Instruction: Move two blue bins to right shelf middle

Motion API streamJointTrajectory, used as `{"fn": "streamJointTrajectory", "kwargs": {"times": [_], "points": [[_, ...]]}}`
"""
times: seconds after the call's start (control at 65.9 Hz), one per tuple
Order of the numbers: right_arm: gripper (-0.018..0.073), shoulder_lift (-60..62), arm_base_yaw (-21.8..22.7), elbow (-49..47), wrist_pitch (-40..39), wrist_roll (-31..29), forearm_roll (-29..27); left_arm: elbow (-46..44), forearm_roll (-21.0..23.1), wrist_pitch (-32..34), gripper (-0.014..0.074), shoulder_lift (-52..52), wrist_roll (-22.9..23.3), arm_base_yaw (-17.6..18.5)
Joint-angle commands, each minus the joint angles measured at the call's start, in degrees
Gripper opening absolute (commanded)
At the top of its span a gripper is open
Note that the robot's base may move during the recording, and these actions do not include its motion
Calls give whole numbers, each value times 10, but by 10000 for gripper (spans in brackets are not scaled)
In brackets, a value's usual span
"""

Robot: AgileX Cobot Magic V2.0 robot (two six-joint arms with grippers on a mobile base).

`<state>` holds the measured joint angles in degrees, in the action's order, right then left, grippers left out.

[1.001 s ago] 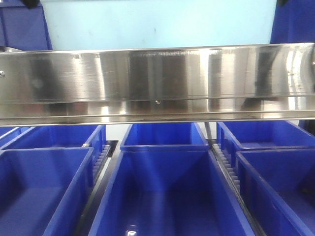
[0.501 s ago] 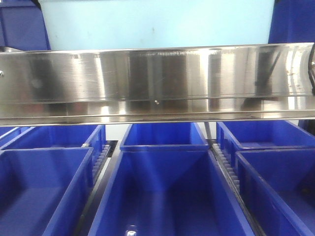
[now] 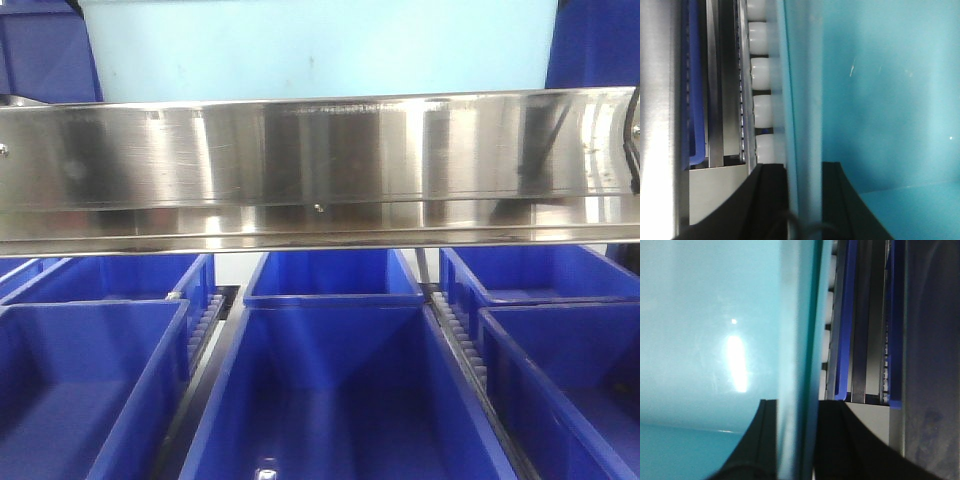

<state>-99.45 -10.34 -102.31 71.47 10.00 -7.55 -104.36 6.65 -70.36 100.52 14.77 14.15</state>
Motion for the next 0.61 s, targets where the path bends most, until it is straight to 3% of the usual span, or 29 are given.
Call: {"fn": "streamJointTrajectory", "kwargs": {"times": [0.0, 0.303, 0.592], "points": [[-166, 3, 0, -4, -15, -16, -16, -8, 22, 4, -111, -3, -12, -2], [-166, 33, 0, -19, -15, -21, -17, -109, 23, 4, -111, -3, -28, -2], [-166, 34, 0, -129, -15, -51, -17, -219, 37, 4, -111, -3, -44, -2]]}}
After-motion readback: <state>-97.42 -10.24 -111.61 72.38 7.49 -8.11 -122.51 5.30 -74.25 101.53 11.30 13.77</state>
